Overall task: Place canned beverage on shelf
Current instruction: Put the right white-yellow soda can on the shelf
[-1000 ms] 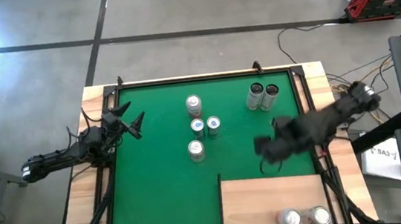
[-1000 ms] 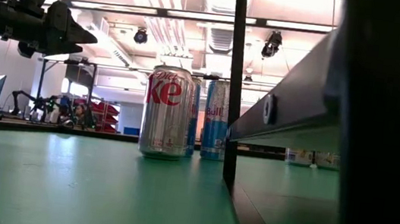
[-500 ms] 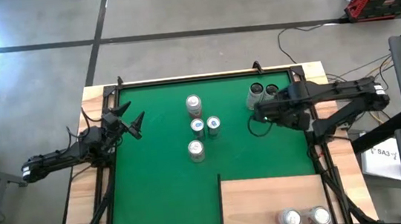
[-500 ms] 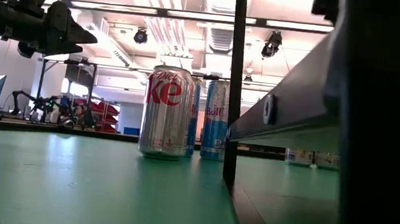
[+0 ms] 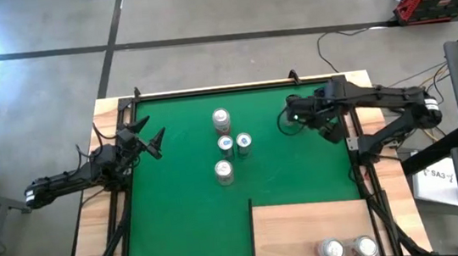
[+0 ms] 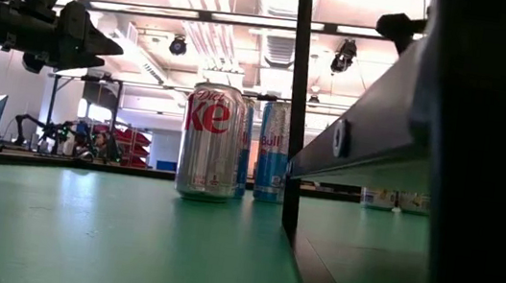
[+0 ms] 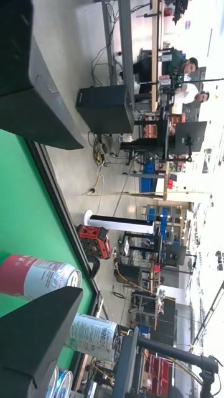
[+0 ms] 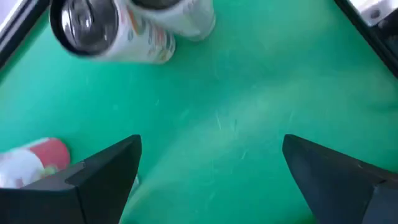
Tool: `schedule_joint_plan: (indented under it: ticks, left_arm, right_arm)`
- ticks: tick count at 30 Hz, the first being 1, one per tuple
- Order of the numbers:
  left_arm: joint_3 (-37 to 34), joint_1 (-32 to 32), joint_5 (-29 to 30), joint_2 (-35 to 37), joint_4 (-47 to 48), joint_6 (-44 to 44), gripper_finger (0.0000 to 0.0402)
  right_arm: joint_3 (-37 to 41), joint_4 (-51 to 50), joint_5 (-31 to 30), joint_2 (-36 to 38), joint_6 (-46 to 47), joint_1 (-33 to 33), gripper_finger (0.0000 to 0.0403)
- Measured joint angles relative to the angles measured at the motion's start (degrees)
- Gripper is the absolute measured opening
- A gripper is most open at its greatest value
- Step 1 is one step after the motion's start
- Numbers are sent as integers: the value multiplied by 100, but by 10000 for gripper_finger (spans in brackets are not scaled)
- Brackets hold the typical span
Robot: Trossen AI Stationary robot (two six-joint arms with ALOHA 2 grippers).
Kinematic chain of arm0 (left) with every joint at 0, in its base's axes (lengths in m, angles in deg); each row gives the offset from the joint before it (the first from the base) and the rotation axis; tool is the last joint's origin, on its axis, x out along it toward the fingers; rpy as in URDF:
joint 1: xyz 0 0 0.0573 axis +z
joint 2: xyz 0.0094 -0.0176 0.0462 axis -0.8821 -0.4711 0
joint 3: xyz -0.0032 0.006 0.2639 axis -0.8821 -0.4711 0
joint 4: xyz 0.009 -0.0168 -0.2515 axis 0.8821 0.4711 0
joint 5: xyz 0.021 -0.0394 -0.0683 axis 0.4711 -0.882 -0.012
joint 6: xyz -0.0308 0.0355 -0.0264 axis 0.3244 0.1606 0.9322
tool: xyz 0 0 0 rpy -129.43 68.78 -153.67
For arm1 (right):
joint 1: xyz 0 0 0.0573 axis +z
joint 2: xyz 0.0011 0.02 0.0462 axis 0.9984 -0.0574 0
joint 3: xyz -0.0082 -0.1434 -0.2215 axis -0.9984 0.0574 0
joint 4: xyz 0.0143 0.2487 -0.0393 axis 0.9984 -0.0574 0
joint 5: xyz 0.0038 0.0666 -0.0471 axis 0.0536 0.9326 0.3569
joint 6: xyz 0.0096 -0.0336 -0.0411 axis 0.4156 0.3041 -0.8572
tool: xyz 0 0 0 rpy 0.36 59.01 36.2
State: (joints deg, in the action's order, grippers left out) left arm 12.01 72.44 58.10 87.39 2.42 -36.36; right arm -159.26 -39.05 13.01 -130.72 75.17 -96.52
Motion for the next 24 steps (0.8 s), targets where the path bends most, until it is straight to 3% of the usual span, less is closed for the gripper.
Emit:
schedule_joint_plan:
  ticks: [3,24]
  left_arm:
    - [0,-2,0,0,2,0,363]
    - [0,-1,0,0,0,0,363]
  right_arm:
    - [0,14,17,4,-232,-261,382]
    - [0,186,-9,-110,869,-1637,382]
